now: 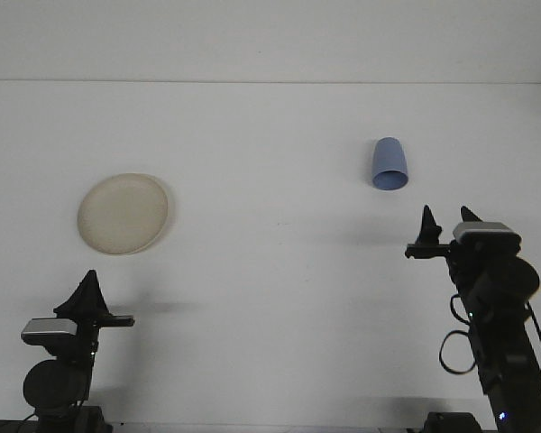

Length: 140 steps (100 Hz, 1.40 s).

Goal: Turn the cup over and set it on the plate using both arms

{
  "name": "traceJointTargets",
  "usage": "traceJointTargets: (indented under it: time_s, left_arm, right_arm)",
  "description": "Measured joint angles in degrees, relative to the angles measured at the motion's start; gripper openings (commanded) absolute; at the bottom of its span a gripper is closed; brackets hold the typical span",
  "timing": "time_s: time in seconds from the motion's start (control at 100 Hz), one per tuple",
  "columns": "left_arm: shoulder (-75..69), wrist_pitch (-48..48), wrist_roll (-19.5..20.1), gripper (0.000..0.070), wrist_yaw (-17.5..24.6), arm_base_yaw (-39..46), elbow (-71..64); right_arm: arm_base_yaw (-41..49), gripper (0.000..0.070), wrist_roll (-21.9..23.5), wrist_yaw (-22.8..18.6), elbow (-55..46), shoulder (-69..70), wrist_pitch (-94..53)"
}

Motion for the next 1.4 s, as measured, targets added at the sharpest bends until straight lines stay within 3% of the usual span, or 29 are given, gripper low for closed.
traceJointTargets:
  time_s: [0.56,0.99,1.24,1.3,1.35,1.4]
  left_arm:
    - [0.00,0.00,0.00,0.0013,0.00,0.00,0.00]
    - [0.00,0.00,0.00,0.0013,0.00,0.00,0.00]
    - [0.00,0.00,0.00,0.0013,0.00,0.00,0.00]
    - [0.00,0.00,0.00,0.0013,0.00,0.00,0.00]
    - [0.00,0.00,0.00,0.0013,0.00,0.00,0.00]
    - [0.00,0.00,0.00,0.0013,0.00,0.00,0.00]
  right_arm:
    - [-0.02,0.0610,-10.62,1.66,1.25,40.26,32.46]
    - [-1.92,0.0596,-16.15,1.95,18.53,60.59,34.14]
    - [-2.56,0.0299,-17.86,1.27,24.39,65.92,34.14]
    - [-2.60,0.0187,-17.94,0.37,24.87,66.18,34.14]
    - [-2.60,0.0029,-18.10,-0.28,24.87,66.18,34.14]
    - [-2.60,0.0000,-18.29,-0.72,24.87,66.18,34.18]
